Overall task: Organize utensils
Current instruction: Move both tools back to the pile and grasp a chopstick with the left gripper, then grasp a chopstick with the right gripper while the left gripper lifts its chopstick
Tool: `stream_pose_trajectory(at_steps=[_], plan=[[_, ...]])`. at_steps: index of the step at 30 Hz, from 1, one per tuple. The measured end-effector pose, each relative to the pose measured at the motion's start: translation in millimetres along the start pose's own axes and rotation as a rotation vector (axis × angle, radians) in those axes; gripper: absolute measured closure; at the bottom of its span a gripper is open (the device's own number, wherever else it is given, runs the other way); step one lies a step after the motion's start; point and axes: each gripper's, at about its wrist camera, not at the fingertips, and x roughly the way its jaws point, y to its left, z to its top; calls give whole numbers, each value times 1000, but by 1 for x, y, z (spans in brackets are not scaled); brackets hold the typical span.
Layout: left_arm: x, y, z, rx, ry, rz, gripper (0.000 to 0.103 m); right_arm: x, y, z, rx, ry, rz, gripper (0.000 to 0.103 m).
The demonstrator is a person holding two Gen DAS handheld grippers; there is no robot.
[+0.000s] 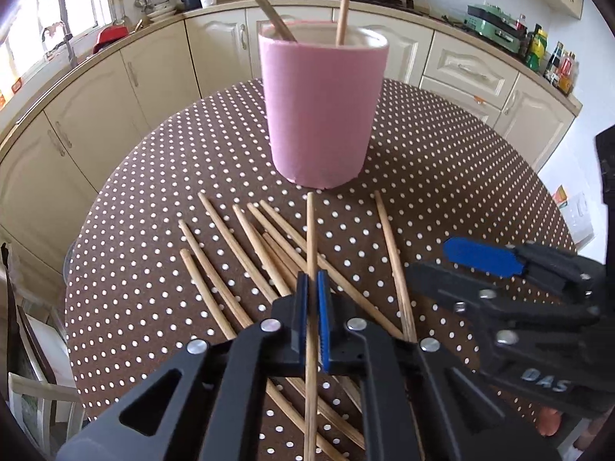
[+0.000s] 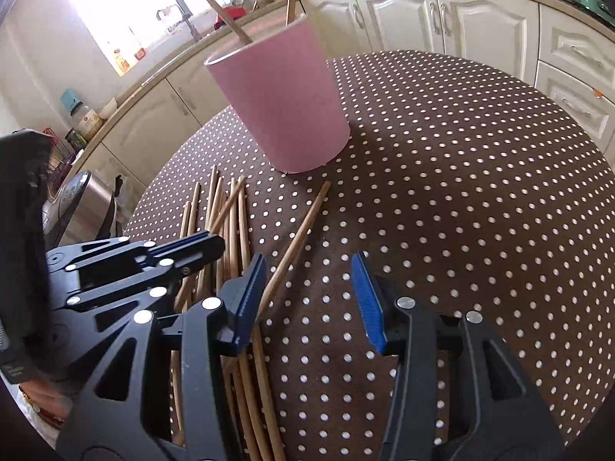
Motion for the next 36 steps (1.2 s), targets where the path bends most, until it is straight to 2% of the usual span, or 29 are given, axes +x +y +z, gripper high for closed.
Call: stream_pose_trajectory(at_steps=[2, 4, 9, 13, 15, 21, 26, 31, 36], plan=[[-6, 2, 1, -5, -16, -1, 97, 5, 5, 5, -10, 21, 1, 59], [-12, 4, 3, -7, -33, -4, 97, 11, 10, 8, -22, 42, -8, 69], [-24, 4, 7, -13, -62, -2, 97, 23, 25, 20, -75, 86, -65, 72], [-31, 9, 6, -20, -77, -8, 97, 28, 35, 21, -123, 99, -126, 86], [-33, 9, 6, -26, -84, -11, 97, 30, 39, 21, -142, 102, -147, 89], [-42, 12, 6, -41, -103, -21, 97, 31, 38, 21, -147, 118, -144, 96], [-53, 16, 6, -47, -122, -27, 97, 19, 29, 17, -126, 113, -102, 97], [-70, 15, 5, -52, -153, -28, 97, -3, 29, 17, -129, 66, -73, 97], [-92, 12, 8, -56, -196, -31, 97, -39, 33, 22, -130, -19, -25, 97]])
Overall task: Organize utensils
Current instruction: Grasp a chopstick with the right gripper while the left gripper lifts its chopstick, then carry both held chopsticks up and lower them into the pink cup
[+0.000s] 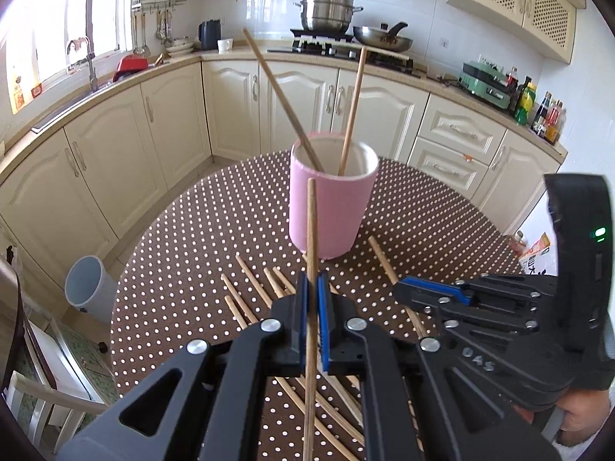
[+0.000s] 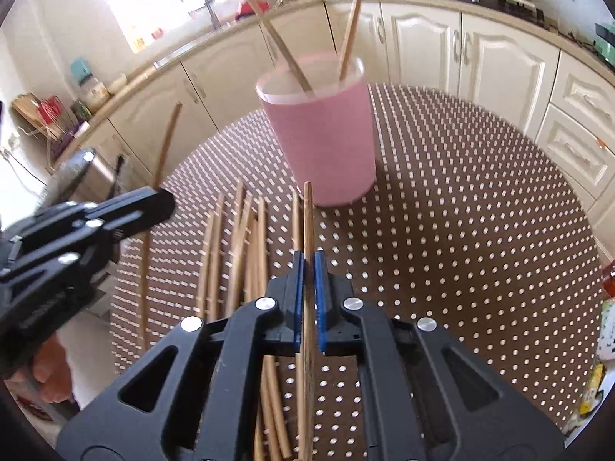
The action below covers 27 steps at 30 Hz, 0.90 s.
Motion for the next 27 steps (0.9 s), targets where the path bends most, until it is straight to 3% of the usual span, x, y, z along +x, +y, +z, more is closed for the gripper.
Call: stream_pose_trajectory(at_steps=[11, 27], plan=[[-53, -10, 14, -15, -119, -24, 97, -84, 20, 18, -41, -201, 64, 97], [-108, -24, 39, -36, -265, -22, 97, -134, 35, 31, -93, -346, 75, 97]])
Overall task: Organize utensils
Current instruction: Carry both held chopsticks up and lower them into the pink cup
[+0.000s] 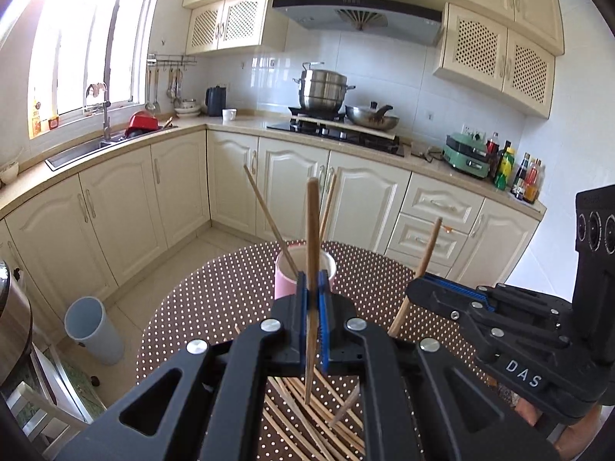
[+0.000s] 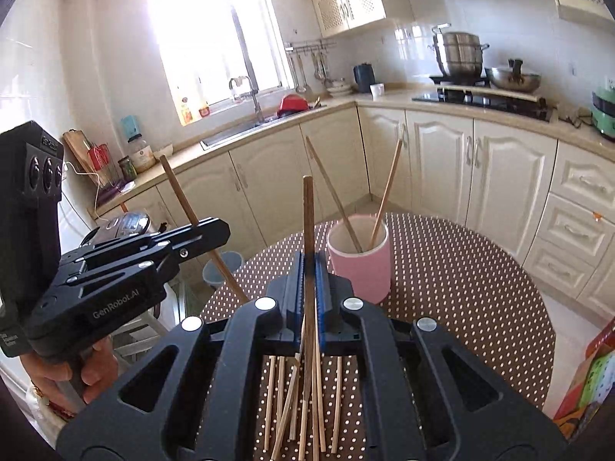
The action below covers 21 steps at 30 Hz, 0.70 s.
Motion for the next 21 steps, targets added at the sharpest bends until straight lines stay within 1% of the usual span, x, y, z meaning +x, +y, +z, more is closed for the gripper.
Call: stream_pose_trajectory(at_steps=[7, 14, 21], plan=[[-2, -8, 21, 13, -48, 9, 97, -2, 0, 16, -22, -57, -13, 97], [4, -11, 44, 17, -93, 32, 97, -1, -7, 34, -28, -112, -34, 97], [16, -4, 69, -31, -135, 25, 97, 0, -12, 51, -45, -154, -50, 97]])
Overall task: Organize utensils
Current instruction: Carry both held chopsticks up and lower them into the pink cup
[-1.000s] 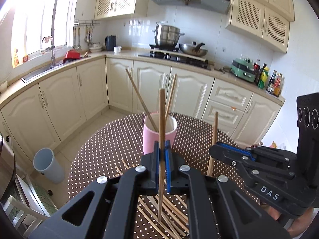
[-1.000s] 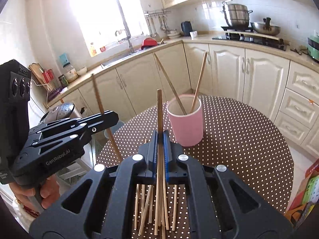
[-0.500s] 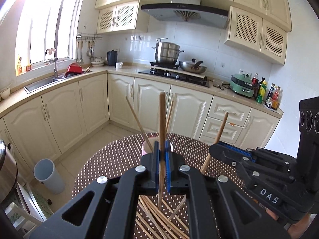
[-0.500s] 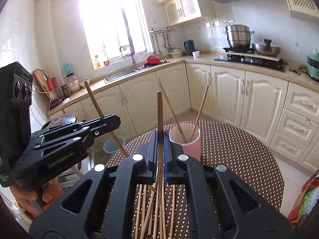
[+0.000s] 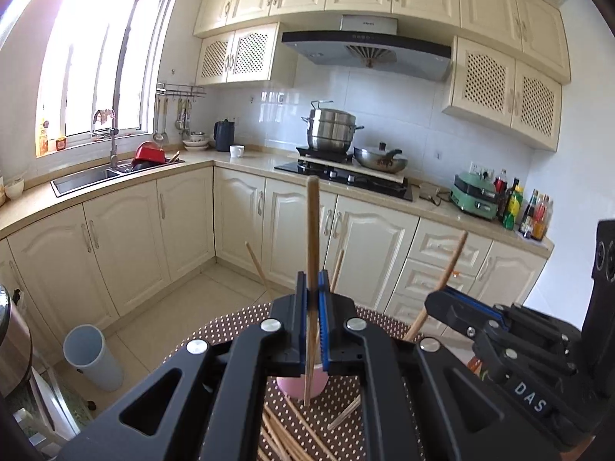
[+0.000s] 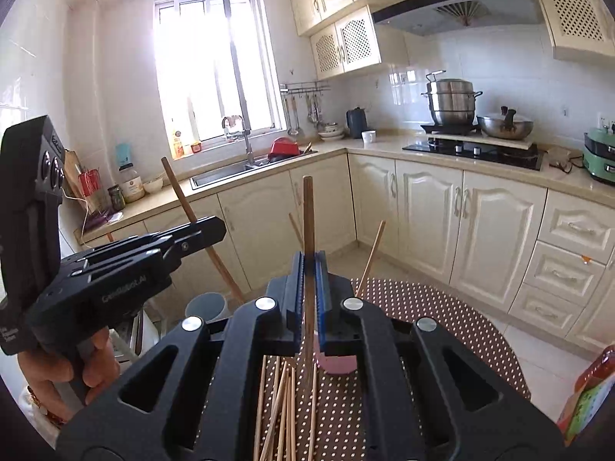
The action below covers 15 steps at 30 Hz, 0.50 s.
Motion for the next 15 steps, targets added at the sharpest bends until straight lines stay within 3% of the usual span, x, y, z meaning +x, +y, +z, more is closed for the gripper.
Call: stream_pose_trajectory(at_steps=[9, 15], plan=[[16, 4, 21, -65, -86, -3, 97, 12, -5, 5, -7, -4, -1, 97], [35, 4, 16, -66, -111, 36, 97, 8, -7, 9, 2, -73, -30, 97]])
